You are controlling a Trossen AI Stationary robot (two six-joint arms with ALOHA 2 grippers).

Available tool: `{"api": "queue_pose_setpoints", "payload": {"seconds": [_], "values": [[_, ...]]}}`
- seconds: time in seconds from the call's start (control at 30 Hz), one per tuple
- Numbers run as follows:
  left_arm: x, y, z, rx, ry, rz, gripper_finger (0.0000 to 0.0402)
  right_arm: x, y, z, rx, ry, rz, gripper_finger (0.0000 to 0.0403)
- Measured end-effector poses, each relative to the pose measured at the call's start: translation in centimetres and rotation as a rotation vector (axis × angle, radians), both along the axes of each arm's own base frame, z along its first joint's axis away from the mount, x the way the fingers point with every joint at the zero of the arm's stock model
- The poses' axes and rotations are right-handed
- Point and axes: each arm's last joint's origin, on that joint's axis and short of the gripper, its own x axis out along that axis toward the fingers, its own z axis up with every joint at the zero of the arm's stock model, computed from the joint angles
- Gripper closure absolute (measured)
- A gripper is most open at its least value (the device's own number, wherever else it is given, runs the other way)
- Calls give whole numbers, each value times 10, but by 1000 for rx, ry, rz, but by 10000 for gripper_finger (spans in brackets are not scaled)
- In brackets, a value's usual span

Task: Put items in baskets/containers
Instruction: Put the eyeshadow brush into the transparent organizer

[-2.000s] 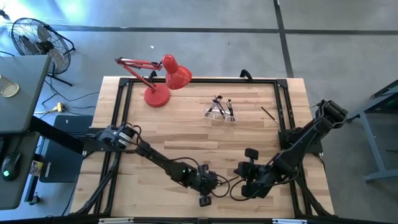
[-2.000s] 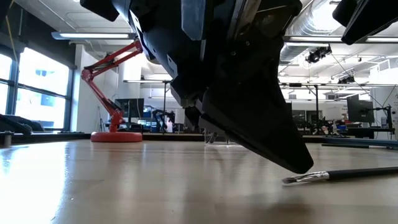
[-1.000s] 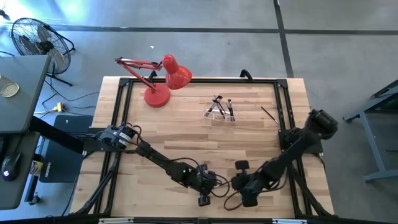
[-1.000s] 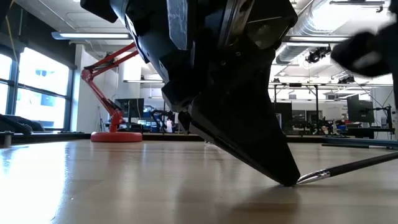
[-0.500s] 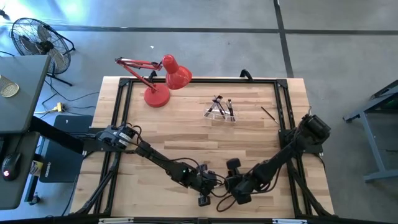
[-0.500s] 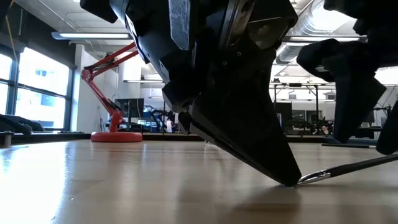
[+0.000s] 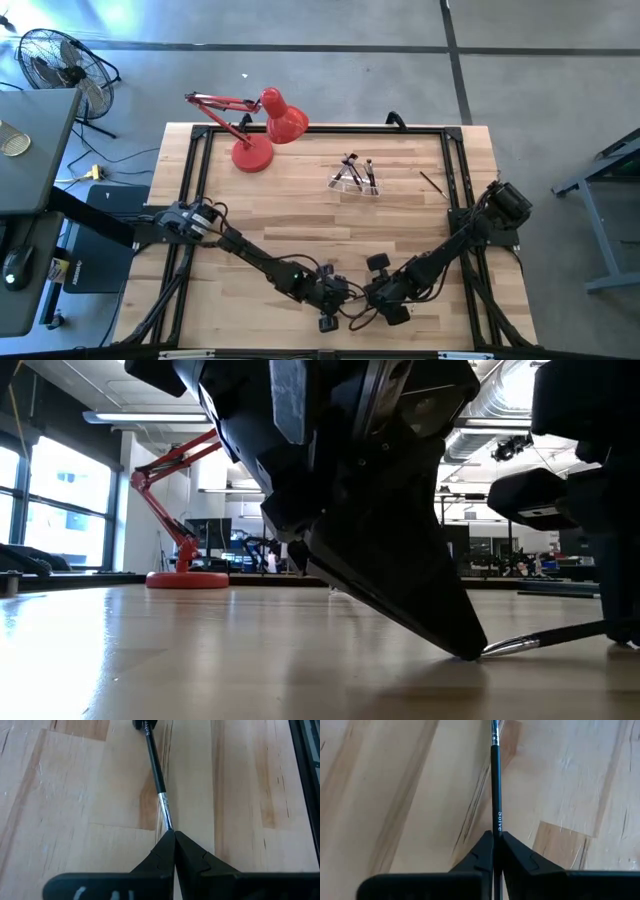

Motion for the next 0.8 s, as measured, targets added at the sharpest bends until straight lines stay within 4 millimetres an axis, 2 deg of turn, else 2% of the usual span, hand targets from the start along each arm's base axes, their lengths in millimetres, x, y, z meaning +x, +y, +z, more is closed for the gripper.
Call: {"api": "queue_pose_setpoints", "payload": {"seconds": [0.23, 0.33, 0.5, 0.67, 0.8], "values": [[2, 0, 1, 26, -41, 21, 392, 0, 1, 0, 23, 4, -28, 378], [1, 1, 3, 16, -39, 36, 377, 0, 1, 0, 34, 6, -53, 393], [2, 7, 11, 16, -39, 52, 349, -2, 2, 0, 66, 11, -148, 383], [-6, 19, 47, 7, -26, 123, 340, -11, 5, 5, 85, 33, -216, 395], [-29, 33, 64, 189, 69, 205, 347, -21, 6, 12, 59, 25, -305, 389]]}}
